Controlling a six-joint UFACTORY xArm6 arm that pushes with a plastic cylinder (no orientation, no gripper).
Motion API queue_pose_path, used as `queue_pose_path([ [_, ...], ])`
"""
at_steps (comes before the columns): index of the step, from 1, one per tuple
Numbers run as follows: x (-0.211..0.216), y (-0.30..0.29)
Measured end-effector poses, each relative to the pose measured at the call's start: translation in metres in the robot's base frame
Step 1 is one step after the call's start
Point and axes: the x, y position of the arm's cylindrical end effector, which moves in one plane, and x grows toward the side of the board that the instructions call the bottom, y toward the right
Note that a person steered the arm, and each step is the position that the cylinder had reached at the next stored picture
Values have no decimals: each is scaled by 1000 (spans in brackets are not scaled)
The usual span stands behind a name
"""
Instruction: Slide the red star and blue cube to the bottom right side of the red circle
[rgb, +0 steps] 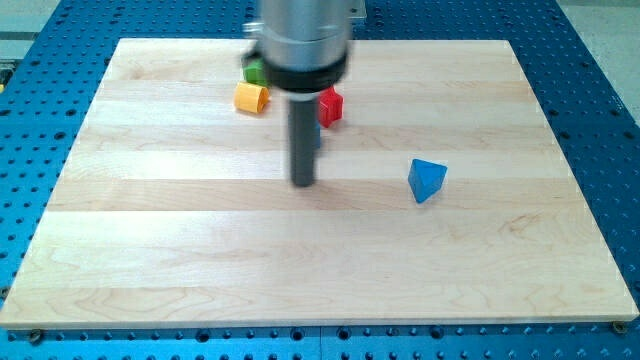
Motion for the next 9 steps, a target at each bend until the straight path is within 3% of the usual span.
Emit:
queue_pose_path([
  [1,-37,-2],
  [2,-64,52],
  [3,-69,92],
  [4,-68,92],
  [6,-90,176],
  [7,-104,129],
  [8,-104,162],
  [9,-130,179],
])
